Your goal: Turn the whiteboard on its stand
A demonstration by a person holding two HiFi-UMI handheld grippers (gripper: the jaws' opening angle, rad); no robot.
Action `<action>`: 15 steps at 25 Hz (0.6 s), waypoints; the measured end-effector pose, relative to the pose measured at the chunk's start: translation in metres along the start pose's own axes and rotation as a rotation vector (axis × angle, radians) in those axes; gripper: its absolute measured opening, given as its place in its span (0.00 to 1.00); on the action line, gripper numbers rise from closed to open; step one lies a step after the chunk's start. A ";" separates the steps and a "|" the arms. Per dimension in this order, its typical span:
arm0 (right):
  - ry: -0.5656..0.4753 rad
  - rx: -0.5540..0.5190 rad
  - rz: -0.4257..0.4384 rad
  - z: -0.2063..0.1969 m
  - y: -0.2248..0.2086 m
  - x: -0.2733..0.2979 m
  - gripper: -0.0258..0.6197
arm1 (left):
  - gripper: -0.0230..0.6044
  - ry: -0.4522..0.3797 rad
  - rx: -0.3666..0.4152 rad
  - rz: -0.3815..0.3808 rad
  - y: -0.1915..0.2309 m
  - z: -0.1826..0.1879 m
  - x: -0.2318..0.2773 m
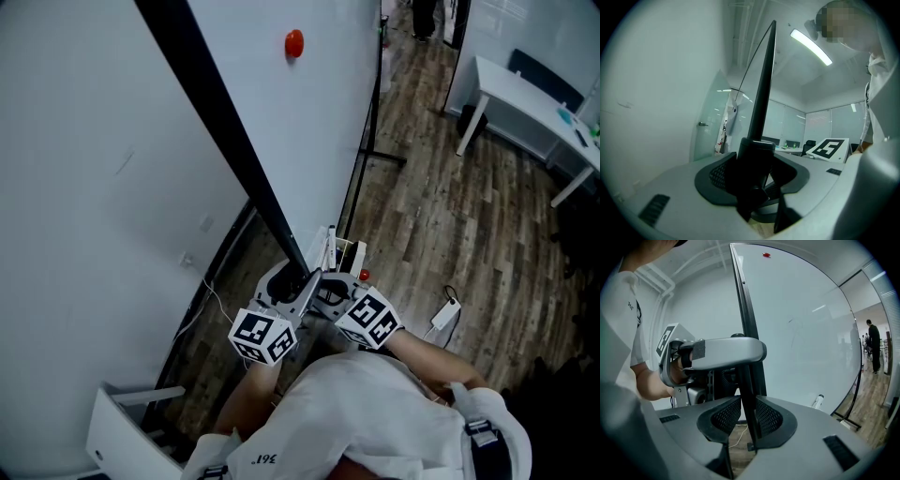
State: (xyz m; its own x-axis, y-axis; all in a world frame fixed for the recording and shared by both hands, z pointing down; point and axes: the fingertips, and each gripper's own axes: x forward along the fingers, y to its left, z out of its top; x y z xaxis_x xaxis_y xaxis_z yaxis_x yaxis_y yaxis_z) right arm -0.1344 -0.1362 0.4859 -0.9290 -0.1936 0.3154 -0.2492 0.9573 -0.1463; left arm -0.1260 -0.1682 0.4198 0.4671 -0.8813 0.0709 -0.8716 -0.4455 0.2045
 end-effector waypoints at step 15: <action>0.017 -0.012 0.011 0.010 -0.013 0.027 0.19 | 0.36 -0.030 -0.012 0.046 0.032 0.007 0.005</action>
State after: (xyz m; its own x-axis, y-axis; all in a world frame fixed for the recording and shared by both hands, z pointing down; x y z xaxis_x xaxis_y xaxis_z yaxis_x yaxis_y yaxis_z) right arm -0.1592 -0.1556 0.4869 -0.9269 -0.1799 0.3293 -0.2359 0.9618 -0.1388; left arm -0.1526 -0.1883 0.4200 0.4222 -0.9051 0.0513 -0.8899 -0.4030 0.2138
